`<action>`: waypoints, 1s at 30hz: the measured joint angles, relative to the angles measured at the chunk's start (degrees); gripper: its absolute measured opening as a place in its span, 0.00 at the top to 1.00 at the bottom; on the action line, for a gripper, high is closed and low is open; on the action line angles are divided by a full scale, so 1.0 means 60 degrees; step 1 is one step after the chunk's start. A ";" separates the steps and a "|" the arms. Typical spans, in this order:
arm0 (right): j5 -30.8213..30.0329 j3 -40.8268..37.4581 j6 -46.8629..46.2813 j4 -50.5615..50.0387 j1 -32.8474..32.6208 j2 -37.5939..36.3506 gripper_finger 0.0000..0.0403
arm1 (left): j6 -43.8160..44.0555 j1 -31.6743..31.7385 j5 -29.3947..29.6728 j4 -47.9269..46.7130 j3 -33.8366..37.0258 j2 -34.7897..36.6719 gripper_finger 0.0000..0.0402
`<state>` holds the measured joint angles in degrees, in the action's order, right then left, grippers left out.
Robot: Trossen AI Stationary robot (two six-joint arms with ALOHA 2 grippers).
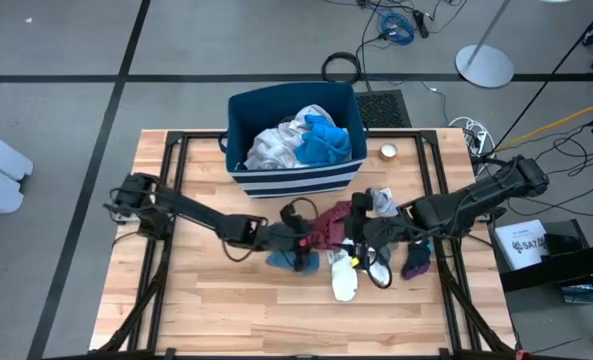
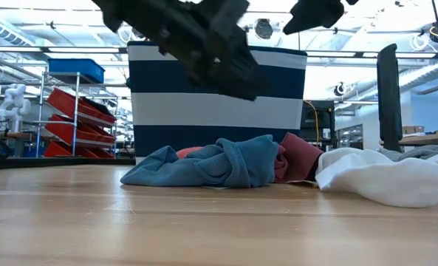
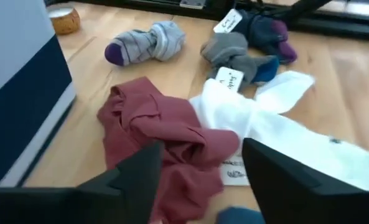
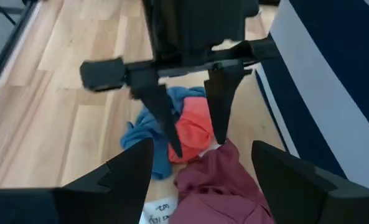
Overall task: Sort clothes
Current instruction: Put the red underwear into the blue laundry organizer
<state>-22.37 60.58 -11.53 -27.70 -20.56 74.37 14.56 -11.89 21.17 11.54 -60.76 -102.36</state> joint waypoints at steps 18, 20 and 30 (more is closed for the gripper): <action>-0.0012 -0.0331 -0.0665 -0.1477 -0.0007 0.0014 0.36 | -0.1232 0.0993 -0.0688 -0.2420 -0.0899 -0.1209 0.31; -0.0025 -0.0276 -0.0310 -0.1563 0.0026 -0.0018 0.36 | -0.1237 0.1083 -0.1012 -0.2428 -0.0901 -0.1205 0.31; -0.0045 0.1745 -0.0042 -0.3294 0.0362 -0.0102 0.36 | -0.1227 0.1153 -0.1306 -0.2162 -0.1064 -0.1852 0.31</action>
<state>-22.64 71.05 -11.78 -47.47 -18.38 73.76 7.19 -4.97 13.34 -1.43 -67.14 -113.48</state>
